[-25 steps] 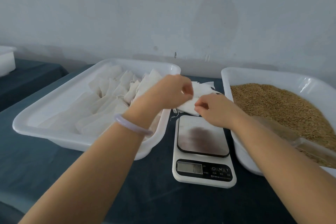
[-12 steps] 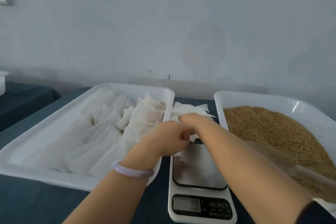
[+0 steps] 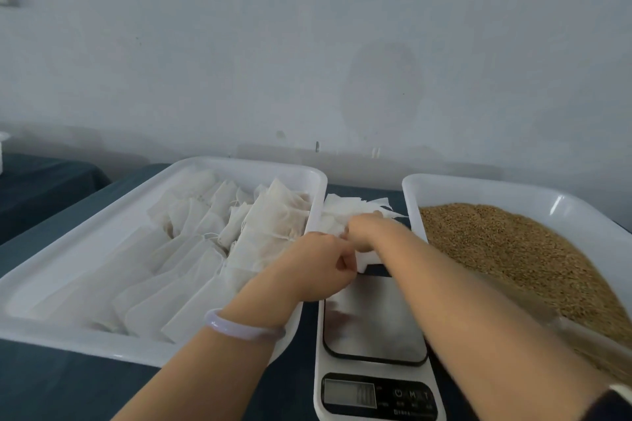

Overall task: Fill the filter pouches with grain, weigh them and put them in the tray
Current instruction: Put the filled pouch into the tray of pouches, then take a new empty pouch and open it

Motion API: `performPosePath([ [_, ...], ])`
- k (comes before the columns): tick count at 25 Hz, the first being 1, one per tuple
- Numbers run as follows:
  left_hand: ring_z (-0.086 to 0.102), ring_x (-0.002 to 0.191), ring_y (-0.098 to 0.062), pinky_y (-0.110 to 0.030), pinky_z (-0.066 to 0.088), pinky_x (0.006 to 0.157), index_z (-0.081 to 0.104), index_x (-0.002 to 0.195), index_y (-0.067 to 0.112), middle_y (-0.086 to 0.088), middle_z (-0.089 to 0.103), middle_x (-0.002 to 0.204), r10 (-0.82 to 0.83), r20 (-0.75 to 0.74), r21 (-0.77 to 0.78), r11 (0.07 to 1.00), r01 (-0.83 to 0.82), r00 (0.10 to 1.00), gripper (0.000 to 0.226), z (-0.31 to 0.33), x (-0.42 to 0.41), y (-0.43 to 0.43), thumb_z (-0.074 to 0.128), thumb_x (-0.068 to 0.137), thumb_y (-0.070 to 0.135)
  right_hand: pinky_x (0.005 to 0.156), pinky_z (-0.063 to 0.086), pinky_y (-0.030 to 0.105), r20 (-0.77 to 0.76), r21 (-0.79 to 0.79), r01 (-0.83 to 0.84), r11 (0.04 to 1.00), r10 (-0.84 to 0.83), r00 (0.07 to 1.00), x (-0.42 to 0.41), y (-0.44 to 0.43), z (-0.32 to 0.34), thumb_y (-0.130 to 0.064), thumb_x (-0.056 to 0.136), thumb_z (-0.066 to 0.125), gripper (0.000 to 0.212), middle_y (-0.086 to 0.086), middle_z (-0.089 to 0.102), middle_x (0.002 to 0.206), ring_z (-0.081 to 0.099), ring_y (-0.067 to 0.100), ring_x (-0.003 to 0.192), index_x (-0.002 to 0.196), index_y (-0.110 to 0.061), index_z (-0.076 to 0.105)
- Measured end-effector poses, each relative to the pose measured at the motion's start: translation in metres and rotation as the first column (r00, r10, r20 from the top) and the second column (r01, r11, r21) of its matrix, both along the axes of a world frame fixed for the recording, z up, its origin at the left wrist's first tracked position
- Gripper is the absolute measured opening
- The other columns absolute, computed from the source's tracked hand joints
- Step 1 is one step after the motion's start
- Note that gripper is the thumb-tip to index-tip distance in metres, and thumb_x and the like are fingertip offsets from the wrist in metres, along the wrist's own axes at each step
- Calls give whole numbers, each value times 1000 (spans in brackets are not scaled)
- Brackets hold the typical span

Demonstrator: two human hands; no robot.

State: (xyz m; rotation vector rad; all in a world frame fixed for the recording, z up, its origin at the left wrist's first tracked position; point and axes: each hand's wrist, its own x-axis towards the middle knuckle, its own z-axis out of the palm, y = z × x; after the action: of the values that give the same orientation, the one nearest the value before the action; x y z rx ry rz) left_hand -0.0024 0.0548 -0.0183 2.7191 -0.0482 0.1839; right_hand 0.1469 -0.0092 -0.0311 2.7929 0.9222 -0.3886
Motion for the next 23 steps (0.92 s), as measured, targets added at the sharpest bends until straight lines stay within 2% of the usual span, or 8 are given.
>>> performPosePath([
  [4, 56, 98, -12, -25, 46, 83, 69, 92, 24, 11, 70, 89, -15, -37, 63, 998, 18, 999, 17, 1, -1, 1, 52, 87, 26, 60, 34, 26, -132, 206, -11, 979, 39, 990, -24, -47, 57, -33, 99, 36, 39, 1, 47, 76, 44, 14, 64, 68, -13, 46],
  [7, 56, 93, -12, -26, 45, 80, 63, 87, 26, 11, 66, 89, 11, -74, 75, 997, -5, 997, 21, 4, 0, -2, 56, 85, 46, 64, 39, 24, -335, 517, 137, 845, 52, 941, -51, -99, 78, -31, 99, 42, 34, -2, 60, 81, 54, 10, 71, 71, -18, 56],
  [11, 61, 81, -14, -29, 49, 77, 59, 84, 18, 5, 64, 84, 194, -47, -384, 902, -197, 980, 79, 22, 6, -18, 38, 56, 89, 95, 46, 43, -643, 762, 525, 381, 349, 681, -70, -131, 71, -18, 94, 45, 25, 20, 63, 117, 61, 28, 106, 107, -5, 62],
  [13, 66, 95, -17, -34, 51, 91, 66, 101, 15, -3, 70, 100, 11, -201, -745, 647, -161, 979, 84, 31, 12, -23, 47, 60, 86, 95, 47, 43, -649, 751, 586, 305, 506, 569, -72, -135, 63, -26, 88, 45, 36, 13, 65, 118, 61, 26, 110, 115, -7, 59],
  [16, 67, 96, -19, -35, 54, 89, 68, 106, 11, -7, 70, 104, -213, -119, -971, 230, -68, 970, 47, 30, 18, -30, 67, 75, 46, 86, 52, 38, -645, 738, 609, 290, 568, 512, -68, -131, 48, -22, 93, 43, 32, 11, 68, 113, 63, 25, 104, 115, -8, 61],
  [19, 65, 83, -21, -29, 56, 71, 69, 99, 3, -9, 69, 90, 4, -8, -992, 124, -9, 1000, 24, 26, 21, -28, 64, 82, 19, 79, 54, 30, -616, 786, 548, 287, 434, 657, -64, -126, 39, -13, 98, 43, 28, 4, 72, 96, 65, 21, 94, 95, -12, 71],
  [21, 62, 80, -24, -32, 54, 68, 66, 96, 1, -10, 67, 84, 204, 25, -997, 77, 10, 979, 13, 25, 24, -21, 60, 88, 9, 75, 50, 23, -385, 832, 250, 495, 190, 903, -59, -124, 41, -19, 96, 48, 24, -3, 71, 93, 65, 17, 93, 95, -16, 72],
  [23, 56, 73, -25, -30, 46, 60, 62, 95, 3, -10, 60, 77, 400, 18, -998, 67, -9, 916, 9, 28, 25, -15, 57, 89, 8, 84, 45, 26, -72, 533, -75, 843, 133, 988, -55, -111, 44, -18, 96, 42, 27, -3, 64, 112, 58, 19, 106, 112, -18, 64],
])
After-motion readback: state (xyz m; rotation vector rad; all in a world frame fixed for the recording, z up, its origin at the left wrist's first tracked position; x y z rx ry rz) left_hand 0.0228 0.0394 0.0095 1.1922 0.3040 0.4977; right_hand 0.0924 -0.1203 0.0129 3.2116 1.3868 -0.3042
